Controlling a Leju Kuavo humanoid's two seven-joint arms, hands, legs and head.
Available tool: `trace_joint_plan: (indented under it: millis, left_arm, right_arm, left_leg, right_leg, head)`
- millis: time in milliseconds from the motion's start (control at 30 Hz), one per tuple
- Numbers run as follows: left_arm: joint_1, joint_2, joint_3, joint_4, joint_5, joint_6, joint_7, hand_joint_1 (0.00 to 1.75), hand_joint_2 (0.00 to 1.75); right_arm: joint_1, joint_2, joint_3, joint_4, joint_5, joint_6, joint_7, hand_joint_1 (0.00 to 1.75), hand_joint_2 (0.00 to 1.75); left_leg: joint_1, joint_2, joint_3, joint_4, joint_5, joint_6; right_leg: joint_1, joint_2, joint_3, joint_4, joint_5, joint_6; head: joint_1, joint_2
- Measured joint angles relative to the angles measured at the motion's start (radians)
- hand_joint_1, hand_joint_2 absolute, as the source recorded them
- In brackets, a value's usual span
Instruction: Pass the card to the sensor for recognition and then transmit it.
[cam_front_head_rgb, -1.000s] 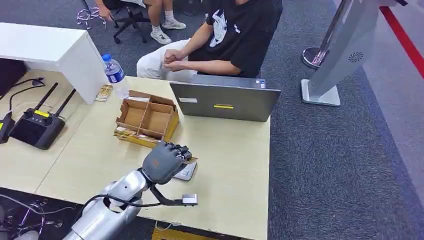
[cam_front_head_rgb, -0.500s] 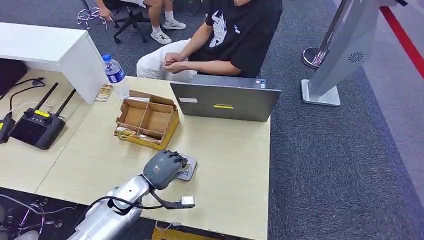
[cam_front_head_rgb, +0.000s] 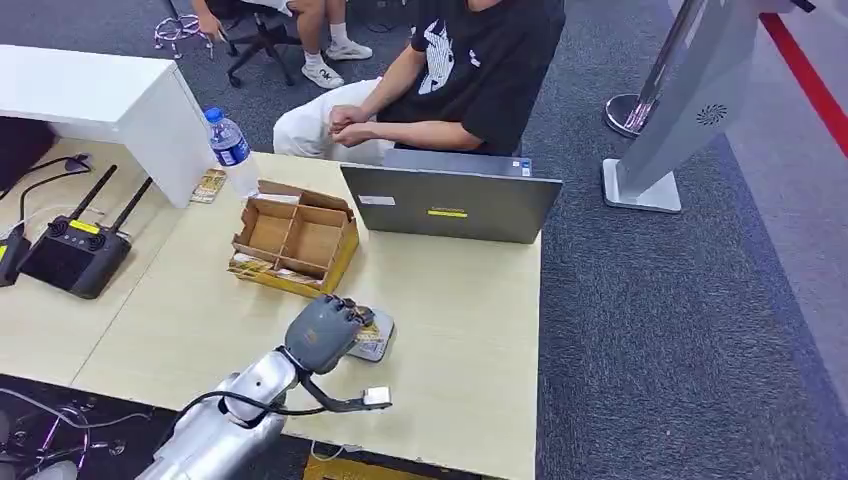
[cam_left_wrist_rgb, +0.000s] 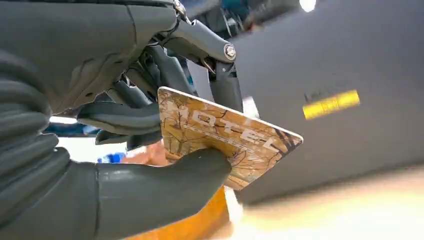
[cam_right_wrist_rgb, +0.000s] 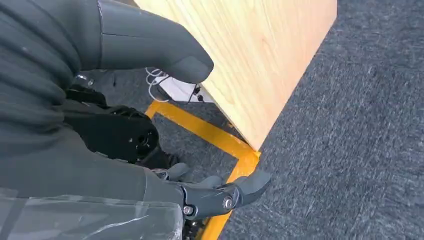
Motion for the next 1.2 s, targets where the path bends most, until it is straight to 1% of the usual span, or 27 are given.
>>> trace_joint_plan:
  millis: [100, 233, 400, 567, 767, 933, 1167, 1200]
  left_arm:
    - [-0.002, 0.001, 0.026, -0.057, 0.005, 0.017, 0.0, 1.75, 1.75]
    - [-0.021, 0.003, 0.072, -0.133, 0.011, 0.013, -0.002, 1.75, 1.75]
    - [-0.063, 0.013, 0.141, -0.182, 0.042, 0.0, -0.004, 1.75, 1.75]
    - [-0.145, 0.036, 0.221, -0.185, 0.093, -0.055, -0.018, 1.75, 1.75]
    - [-0.238, 0.067, 0.289, -0.171, 0.113, -0.103, -0.018, 1.75, 1.75]
    - [-0.285, 0.08, 0.319, -0.145, 0.124, -0.114, -0.019, 1.75, 1.75]
    - [-0.293, 0.082, 0.325, -0.123, 0.125, -0.105, -0.019, 1.75, 1.75]
    - [-0.293, 0.082, 0.326, -0.121, 0.125, -0.104, -0.019, 0.49, 1.75]
  right_arm:
    - [0.0, 0.0, 0.0, 0.0, 0.001, -0.001, 0.0, 0.0, 1.75]
    - [0.0, 0.0, 0.0, 0.0, 0.014, -0.006, 0.0, 0.0, 1.75]
    - [-0.002, 0.0, 0.0, 0.0, 0.021, -0.012, 0.003, 0.0, 1.75]
    - [-0.009, 0.0, 0.002, 0.0, 0.037, -0.017, 0.007, 0.0, 1.75]
    - [-0.01, 0.002, 0.009, 0.0, 0.055, 0.002, -0.005, 0.0, 1.75]
    - [-0.011, 0.008, 0.017, 0.0, 0.066, 0.002, -0.007, 0.0, 1.75]
    - [-0.011, 0.013, 0.026, 0.0, 0.067, 0.003, -0.011, 0.0, 1.75]
    - [-0.011, 0.013, 0.026, 0.0, 0.067, 0.003, -0.011, 0.0, 1.75]
  left_leg:
    - [0.0, 0.0, 0.0, 0.0, 0.0, 0.0]
    - [0.0, 0.0, 0.0, 0.0, 0.0, 0.0]
    - [0.0, 0.0, 0.0, 0.0, 0.0, 0.0]
    - [0.0, 0.0, 0.0, 0.0, 0.001, 0.0]
    - [0.0, 0.0, 0.0, 0.0, 0.001, 0.0]
    - [0.0, 0.0, 0.0, 0.0, 0.001, 0.0]
    - [0.0, 0.0, 0.0, 0.0, 0.001, 0.0]
    - [0.0, 0.0, 0.0, 0.0, 0.001, 0.0]
  right_leg:
    - [0.0, 0.0, 0.0, 0.0, 0.0, 0.0]
    - [0.0, 0.0, 0.0, 0.0, 0.0, 0.0]
    - [0.0, 0.0, 0.0, 0.0, 0.0, 0.0]
    - [0.0, 0.0, 0.0, 0.001, 0.0, 0.0]
    - [0.0, 0.0, 0.0, 0.001, 0.0, 0.0]
    - [0.0, 0.0, 0.0, 0.001, 0.0, 0.0]
    - [0.0, 0.0, 0.0, 0.001, 0.0, 0.0]
    - [0.0, 0.0, 0.0, 0.001, 0.0, 0.0]
  head:
    - [0.0, 0.0]
    - [0.0, 0.0]
    - [0.0, 0.0]
    - [0.0, 0.0]
    - [0.0, 0.0]
    - [0.0, 0.0]
    - [0.0, 0.0]
    - [0.0, 0.0]
